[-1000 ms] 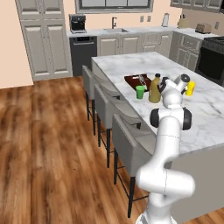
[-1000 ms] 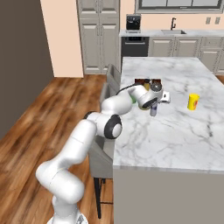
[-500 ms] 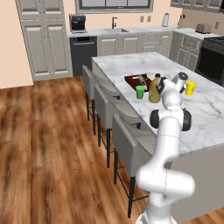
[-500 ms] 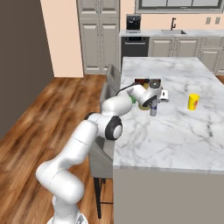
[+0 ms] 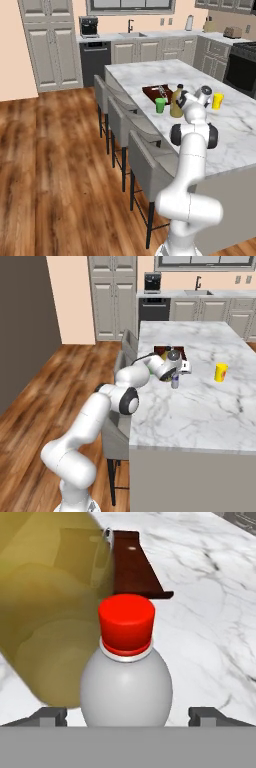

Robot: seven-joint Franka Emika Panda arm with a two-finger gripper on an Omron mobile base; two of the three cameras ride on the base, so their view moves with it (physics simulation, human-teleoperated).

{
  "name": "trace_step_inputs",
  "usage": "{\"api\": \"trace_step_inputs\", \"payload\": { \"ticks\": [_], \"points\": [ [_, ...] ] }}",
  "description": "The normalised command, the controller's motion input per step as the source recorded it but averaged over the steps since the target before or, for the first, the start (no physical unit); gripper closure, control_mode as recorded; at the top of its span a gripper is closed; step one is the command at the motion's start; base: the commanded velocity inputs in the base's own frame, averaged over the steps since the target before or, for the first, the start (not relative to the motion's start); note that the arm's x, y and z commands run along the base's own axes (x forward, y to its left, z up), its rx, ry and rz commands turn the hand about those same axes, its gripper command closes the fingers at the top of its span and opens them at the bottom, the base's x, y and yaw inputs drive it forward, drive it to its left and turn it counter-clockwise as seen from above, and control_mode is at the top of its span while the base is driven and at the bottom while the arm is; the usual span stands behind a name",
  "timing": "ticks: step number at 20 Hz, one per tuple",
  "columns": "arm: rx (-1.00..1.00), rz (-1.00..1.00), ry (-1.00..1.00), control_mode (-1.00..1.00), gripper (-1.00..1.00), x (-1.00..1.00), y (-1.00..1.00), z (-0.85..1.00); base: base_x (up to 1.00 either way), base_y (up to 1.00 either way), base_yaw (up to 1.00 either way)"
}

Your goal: Place the drinks on the dining counter in a tight cluster.

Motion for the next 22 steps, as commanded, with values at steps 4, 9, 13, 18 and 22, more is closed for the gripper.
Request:
{"api": "trace_step_inputs", "payload": {
  "ticks": [4, 9, 13, 18, 22],
  "points": [
    [0.0, 0.0, -0.04, -1.0, -1.0, 0.0, 0.0, 0.01, 0.0, 0.0, 0.0],
    [0.0, 0.0, 0.0, -1.0, -1.0, 0.0, -0.03, 0.06, 0.0, 0.0, 0.0],
    [0.0, -0.01, 0.0, -1.0, -1.0, -0.05, 0.0, 0.08, 0.0, 0.0, 0.0],
    [0.0, -0.02, 0.0, -1.0, -1.0, -0.07, -0.02, 0.12, 0.0, 0.0, 0.0],
    [0.0, -0.01, 0.04, -1.0, -1.0, -0.06, 0.0, 0.06, 0.0, 0.0, 0.0]
  ]
}}
